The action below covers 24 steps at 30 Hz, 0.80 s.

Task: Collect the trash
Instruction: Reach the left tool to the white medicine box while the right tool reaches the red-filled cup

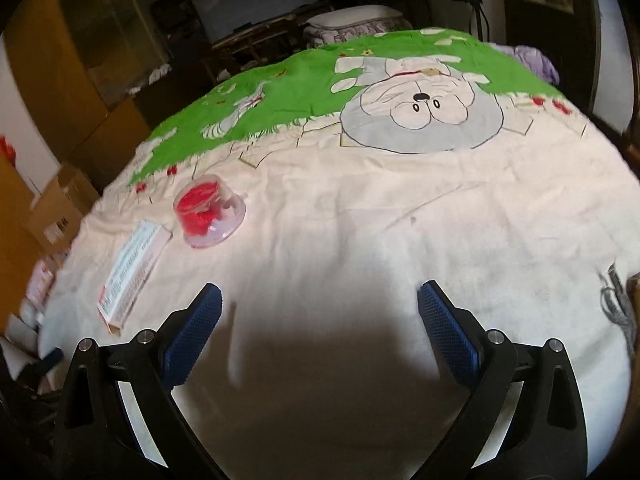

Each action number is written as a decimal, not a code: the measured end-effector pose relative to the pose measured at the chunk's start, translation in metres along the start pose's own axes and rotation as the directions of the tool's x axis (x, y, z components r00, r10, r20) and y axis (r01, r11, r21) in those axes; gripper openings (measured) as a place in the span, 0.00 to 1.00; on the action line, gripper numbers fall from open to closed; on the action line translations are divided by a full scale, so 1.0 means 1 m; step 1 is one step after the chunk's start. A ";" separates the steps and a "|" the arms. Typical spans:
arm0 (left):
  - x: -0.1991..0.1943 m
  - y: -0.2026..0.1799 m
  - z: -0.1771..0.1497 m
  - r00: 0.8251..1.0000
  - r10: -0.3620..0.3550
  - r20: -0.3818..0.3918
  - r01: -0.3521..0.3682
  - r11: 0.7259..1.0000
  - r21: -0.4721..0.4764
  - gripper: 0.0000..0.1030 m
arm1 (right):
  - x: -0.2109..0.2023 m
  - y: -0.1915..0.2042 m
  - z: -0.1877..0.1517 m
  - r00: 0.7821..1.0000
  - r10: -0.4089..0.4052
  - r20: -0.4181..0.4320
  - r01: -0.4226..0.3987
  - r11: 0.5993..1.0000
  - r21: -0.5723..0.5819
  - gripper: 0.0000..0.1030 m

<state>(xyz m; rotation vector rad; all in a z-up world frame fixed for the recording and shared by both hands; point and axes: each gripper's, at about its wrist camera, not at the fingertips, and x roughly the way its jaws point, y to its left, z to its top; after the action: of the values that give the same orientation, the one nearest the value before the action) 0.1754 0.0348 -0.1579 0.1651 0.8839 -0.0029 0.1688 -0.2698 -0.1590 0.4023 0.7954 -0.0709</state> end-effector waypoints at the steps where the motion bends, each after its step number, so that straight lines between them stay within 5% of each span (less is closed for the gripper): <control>1: 0.002 -0.001 0.002 1.000 -0.002 -0.001 0.002 1.000 -0.004 0.94 | 0.001 0.000 0.000 1.000 -0.003 -0.005 0.003 1.000 -0.005 0.94; 9: 0.004 -0.010 0.019 0.994 -0.111 -0.016 0.111 0.994 -0.002 0.94 | 0.005 0.008 -0.001 0.999 -0.034 -0.026 0.033 0.999 -0.036 0.95; 18: -0.005 -0.068 0.050 0.969 -0.239 0.053 0.230 0.963 0.143 0.94 | 0.006 0.009 -0.001 0.999 -0.039 -0.028 0.038 0.999 -0.040 0.95; 24: 0.030 -0.088 0.091 0.983 -0.177 0.039 0.170 0.974 0.153 0.94 | 0.005 0.009 -0.001 0.999 -0.037 -0.027 0.036 0.999 -0.039 0.95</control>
<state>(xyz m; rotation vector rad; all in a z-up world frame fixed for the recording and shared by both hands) 0.2582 -0.0628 -0.1374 0.2257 0.8437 -0.2360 0.1736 -0.2608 -0.1606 0.3532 0.8309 -0.0845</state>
